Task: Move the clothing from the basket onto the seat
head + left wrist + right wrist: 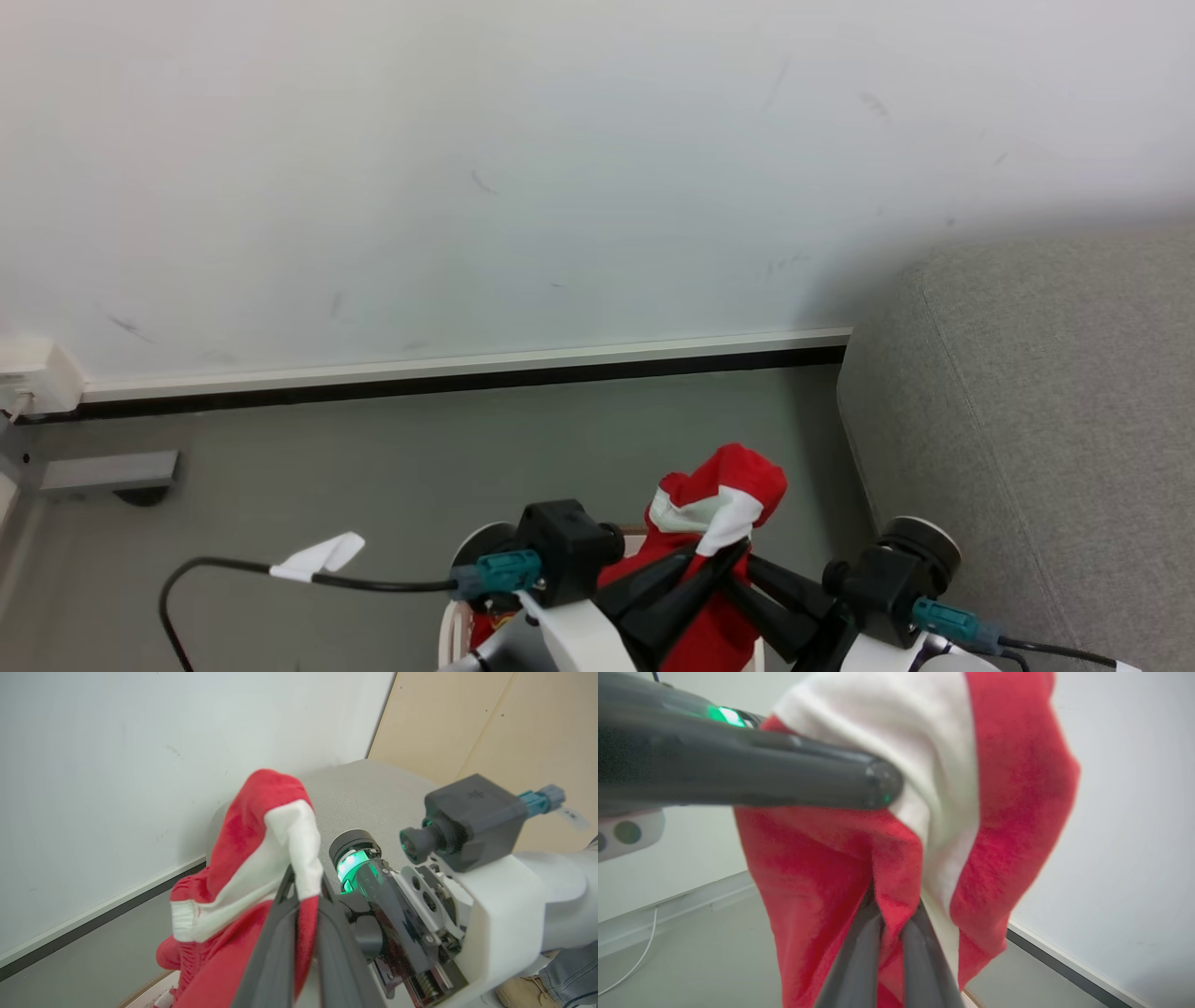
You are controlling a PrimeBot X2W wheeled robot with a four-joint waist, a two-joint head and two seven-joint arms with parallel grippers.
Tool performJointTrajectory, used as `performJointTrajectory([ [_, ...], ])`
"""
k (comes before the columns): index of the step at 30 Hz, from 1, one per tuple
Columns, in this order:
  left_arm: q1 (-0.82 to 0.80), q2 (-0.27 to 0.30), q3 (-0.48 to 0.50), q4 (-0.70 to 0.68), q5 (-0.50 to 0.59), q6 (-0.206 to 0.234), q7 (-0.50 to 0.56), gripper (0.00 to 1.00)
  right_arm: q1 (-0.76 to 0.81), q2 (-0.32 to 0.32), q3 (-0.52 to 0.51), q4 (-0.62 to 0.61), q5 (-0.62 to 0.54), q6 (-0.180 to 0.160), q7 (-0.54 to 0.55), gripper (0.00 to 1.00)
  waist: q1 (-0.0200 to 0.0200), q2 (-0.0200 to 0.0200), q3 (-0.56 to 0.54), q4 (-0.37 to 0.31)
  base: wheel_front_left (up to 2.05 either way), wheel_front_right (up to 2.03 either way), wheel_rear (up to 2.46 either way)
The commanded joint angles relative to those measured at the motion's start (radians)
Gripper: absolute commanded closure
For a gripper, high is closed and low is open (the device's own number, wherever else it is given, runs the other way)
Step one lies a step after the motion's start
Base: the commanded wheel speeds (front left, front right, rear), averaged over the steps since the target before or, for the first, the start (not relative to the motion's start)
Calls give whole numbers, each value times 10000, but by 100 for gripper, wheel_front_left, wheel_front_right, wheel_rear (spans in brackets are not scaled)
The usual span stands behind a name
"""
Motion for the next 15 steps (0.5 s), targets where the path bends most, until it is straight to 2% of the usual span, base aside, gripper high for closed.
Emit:
performJointTrajectory([
  [1,8,65,29,75,-55,11,-79,100,-29,-117,-104,-87,189,-21,3,100,-1,0,9,-19,0,0,0],
  [3,46,86,52,143,-9,54,-154,100,71,-255,-260,-142,309,-21,2,100,-1,0,16,-54,0,0,0],
  [4,69,90,73,188,27,87,-210,82,147,-306,-348,-162,366,-21,2,100,-1,0,19,-74,0,0,0],
  [5,94,107,102,244,72,114,-266,45,223,-342,-464,-189,405,-21,2,100,-1,0,22,-101,0,0,0],
  [6,131,127,113,304,94,143,-323,0,281,-404,-582,-226,440,-21,2,100,-1,0,25,-140,0,0,0],
  [10,232,130,162,463,103,220,-534,0,426,-617,-1013,-302,483,-21,2,100,-1,0,49,-314,0,0,0],
  [15,195,35,69,756,642,388,-1169,0,692,-865,-1879,-486,320,-21,2,100,-1,0,215,-797,0,0,0],
])
